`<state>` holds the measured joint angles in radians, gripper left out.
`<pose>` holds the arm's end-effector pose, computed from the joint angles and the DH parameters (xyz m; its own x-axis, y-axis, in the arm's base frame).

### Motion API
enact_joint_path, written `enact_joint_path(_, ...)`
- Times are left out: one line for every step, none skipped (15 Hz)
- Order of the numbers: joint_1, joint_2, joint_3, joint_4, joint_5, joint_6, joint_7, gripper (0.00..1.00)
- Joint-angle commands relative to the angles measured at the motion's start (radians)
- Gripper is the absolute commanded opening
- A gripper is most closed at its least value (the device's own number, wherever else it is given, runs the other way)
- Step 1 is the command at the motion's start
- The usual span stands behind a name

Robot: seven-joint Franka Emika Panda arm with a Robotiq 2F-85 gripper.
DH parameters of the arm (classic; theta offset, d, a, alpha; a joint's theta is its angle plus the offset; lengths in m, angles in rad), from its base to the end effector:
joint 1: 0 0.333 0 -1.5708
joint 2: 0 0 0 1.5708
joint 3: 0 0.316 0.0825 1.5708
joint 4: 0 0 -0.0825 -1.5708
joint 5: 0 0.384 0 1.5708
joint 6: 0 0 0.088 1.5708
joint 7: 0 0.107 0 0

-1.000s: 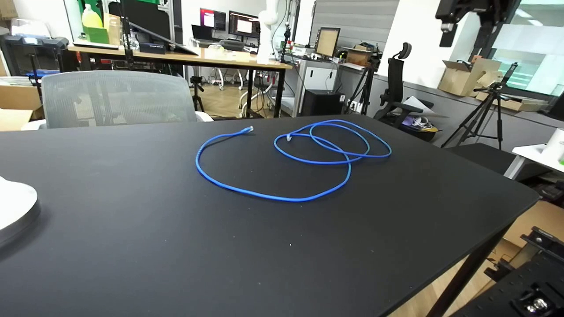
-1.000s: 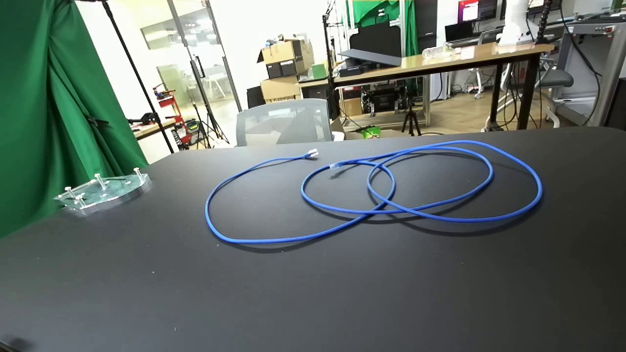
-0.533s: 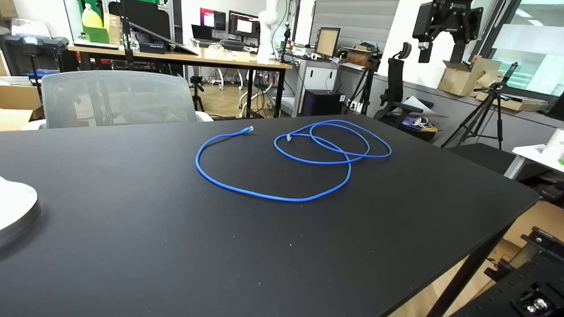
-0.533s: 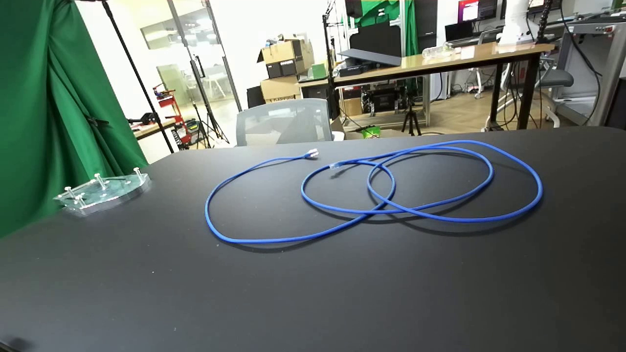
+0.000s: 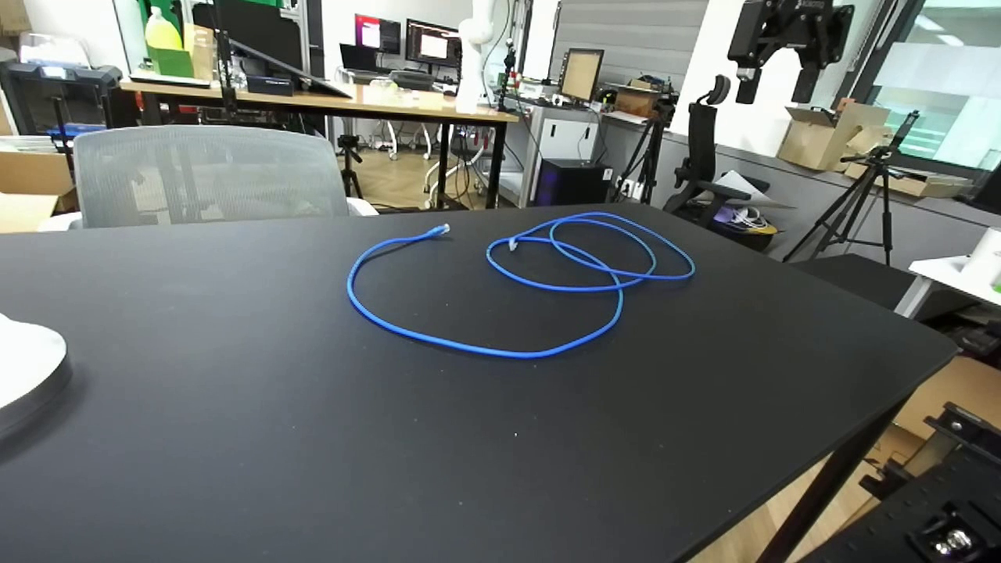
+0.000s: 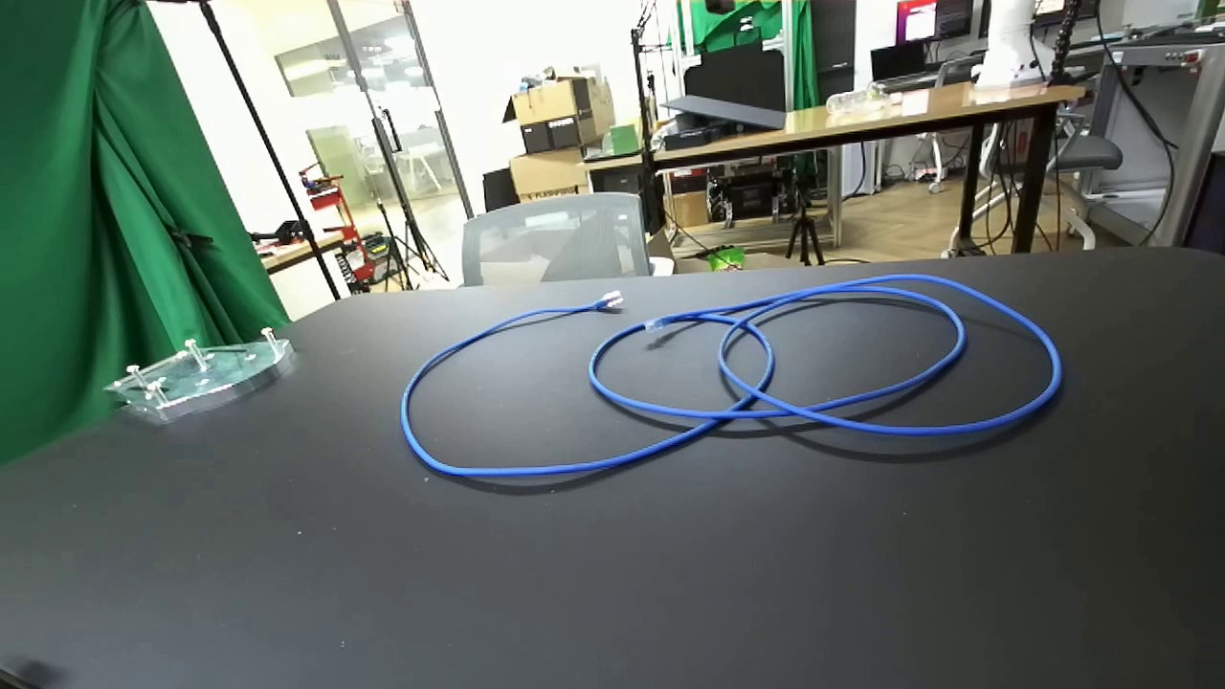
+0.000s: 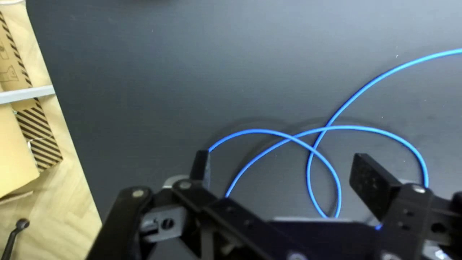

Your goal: Coil the cord

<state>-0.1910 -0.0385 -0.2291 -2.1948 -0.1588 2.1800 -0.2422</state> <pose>0.4783 -0.2207 0.4034 0.9960 -0.0890 -0.0125 -0.0868 -0.9885 0.1237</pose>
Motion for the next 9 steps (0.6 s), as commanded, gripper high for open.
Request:
enact_joint_path(0.001,0.062,0.011,-0.001,0.017,0.185,-0.032,1.0)
enact_joint_path(0.004,0.102,0.017,0.009,0.029,0.231,-0.039,1.0)
enact_joint_path(0.006,0.139,0.025,0.022,0.058,0.257,-0.059,1.0)
enact_joint_path(0.007,0.182,0.038,0.036,0.11,0.268,-0.096,1.0)
enact_joint_path(0.004,0.218,0.053,0.048,0.156,0.274,-0.13,1.0)
enact_joint_path(-0.006,0.257,0.078,0.062,0.237,0.264,-0.2,1.0)
enact_joint_path(-0.018,0.295,0.105,0.081,0.303,0.247,-0.261,1.0)
enact_joint_path(-0.032,0.329,0.133,0.101,0.36,0.225,-0.323,1.0)
enact_joint_path(-0.042,0.362,0.152,0.125,0.384,0.203,-0.353,1.0)
